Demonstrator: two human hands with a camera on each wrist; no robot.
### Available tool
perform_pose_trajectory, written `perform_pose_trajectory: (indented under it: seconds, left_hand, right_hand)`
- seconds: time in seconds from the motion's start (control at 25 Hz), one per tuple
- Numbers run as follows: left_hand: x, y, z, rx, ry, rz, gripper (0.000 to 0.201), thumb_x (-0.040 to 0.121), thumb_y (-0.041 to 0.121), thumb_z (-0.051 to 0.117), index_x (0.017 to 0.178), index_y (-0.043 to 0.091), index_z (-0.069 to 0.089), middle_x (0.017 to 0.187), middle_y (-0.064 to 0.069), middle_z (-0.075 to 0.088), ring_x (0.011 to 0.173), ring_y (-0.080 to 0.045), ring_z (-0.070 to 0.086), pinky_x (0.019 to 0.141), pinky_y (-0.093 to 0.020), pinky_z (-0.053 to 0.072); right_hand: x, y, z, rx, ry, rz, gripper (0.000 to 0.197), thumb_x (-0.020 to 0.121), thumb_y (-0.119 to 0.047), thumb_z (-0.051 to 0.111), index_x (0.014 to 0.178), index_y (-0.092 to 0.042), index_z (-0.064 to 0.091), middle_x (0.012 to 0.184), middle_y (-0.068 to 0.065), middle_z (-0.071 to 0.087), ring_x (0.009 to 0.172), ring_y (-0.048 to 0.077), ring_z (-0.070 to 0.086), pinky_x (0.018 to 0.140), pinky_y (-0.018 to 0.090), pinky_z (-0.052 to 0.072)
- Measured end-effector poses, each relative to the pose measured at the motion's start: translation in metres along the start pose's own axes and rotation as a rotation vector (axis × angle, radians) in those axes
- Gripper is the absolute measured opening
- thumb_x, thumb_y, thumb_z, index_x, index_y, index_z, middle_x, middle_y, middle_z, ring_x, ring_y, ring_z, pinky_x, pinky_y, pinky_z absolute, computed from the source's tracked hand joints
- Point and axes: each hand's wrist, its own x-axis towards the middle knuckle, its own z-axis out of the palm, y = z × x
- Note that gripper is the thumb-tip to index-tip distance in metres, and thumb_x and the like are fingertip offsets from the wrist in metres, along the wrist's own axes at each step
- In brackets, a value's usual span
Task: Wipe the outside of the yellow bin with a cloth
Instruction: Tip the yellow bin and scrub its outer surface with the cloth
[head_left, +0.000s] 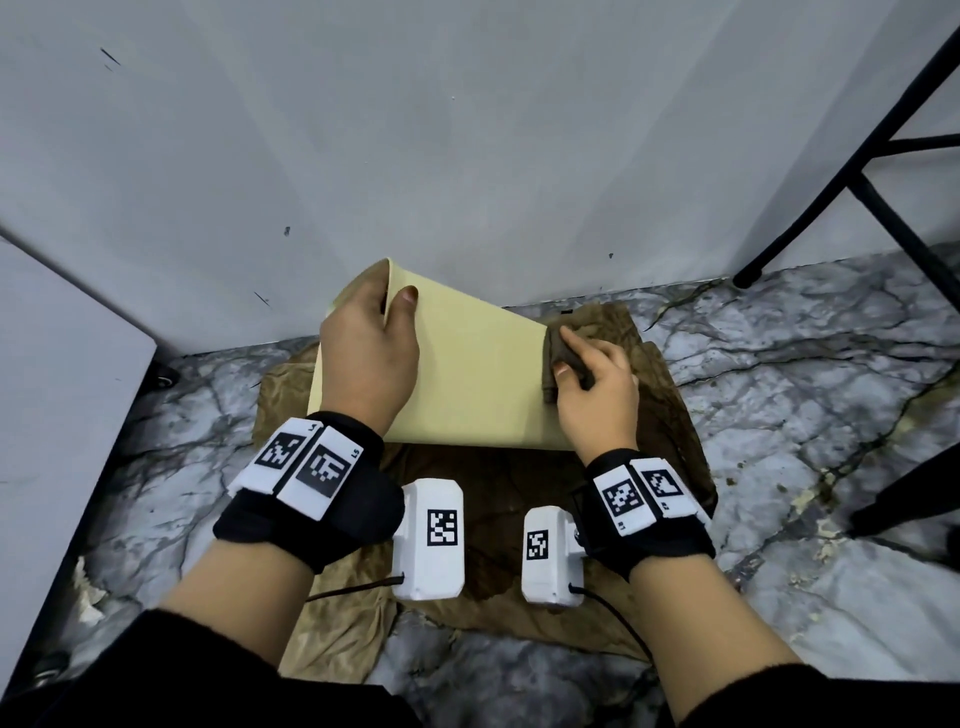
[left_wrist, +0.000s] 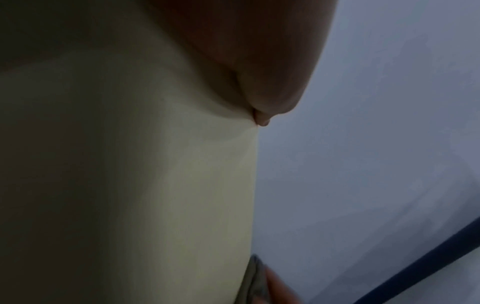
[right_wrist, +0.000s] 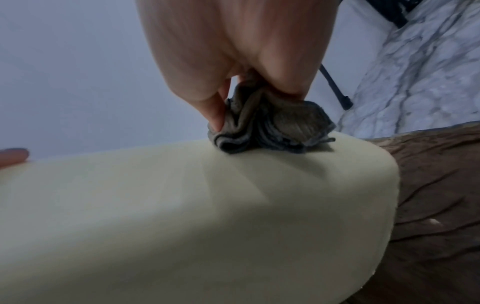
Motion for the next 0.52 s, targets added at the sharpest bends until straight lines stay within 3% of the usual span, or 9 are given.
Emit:
perform_pose_trajectory:
  seconds: [0.12,0.2,0.28,0.36,0.52]
  left_hand:
    - [-0.011,0.006,0.004,-0.006,-0.007,0.103,0.035,0.091,0.015,0.05,0.123,0.004,0.052,0.095,-0.009,0.062,0.077,-0.019,0.051,0.065,-0.014,0.03]
    - [-0.016,0.003,0.007,0.027,-0.029,0.198,0.036,0.089,0.015,0.053,0.122,0.002,0.053,0.099,-0.016,0.065,0.074,-0.019,0.052,0.066,-0.012,0.032]
    - [-0.018,0.002,0.007,0.069,-0.063,0.215,0.039,0.089,0.015,0.052,0.126,0.003,0.049,0.113,-0.017,0.064,0.094,-0.024,0.059,0.074,-0.012,0.033]
    - [-0.017,0.005,0.005,0.095,-0.084,0.177,0.041,0.09,0.015,0.05,0.13,0.006,0.045,0.123,-0.015,0.059,0.112,-0.027,0.055,0.082,-0.013,0.032]
    - [-0.011,0.014,0.005,0.017,-0.093,-0.011,0.044,0.091,0.026,0.05,0.131,0.011,0.045,0.129,-0.012,0.057,0.119,-0.021,0.051,0.086,-0.013,0.032]
  right_hand:
    - [-0.003,-0.028,0.009,0.034,-0.032,-0.144,0.037,0.086,-0.01,0.052,0.119,-0.027,0.058,0.122,0.003,0.052,0.112,0.024,0.039,0.088,0.013,0.023]
    - [-0.008,-0.046,0.019,0.047,-0.047,-0.254,0.037,0.085,-0.009,0.053,0.117,-0.027,0.059,0.118,0.004,0.054,0.109,0.024,0.041,0.088,0.014,0.023]
    - [-0.012,-0.056,0.025,0.065,-0.058,-0.301,0.037,0.084,-0.009,0.053,0.117,-0.026,0.059,0.116,0.005,0.055,0.107,0.023,0.041,0.089,0.013,0.023]
    - [-0.013,-0.057,0.027,0.07,-0.059,-0.308,0.038,0.084,-0.009,0.053,0.117,-0.026,0.059,0.116,0.005,0.055,0.106,0.023,0.04,0.088,0.012,0.022]
    - [-0.017,-0.057,0.024,0.059,-0.087,-0.306,0.038,0.085,-0.009,0.052,0.118,-0.027,0.058,0.116,0.004,0.056,0.1,0.018,0.037,0.088,0.014,0.023]
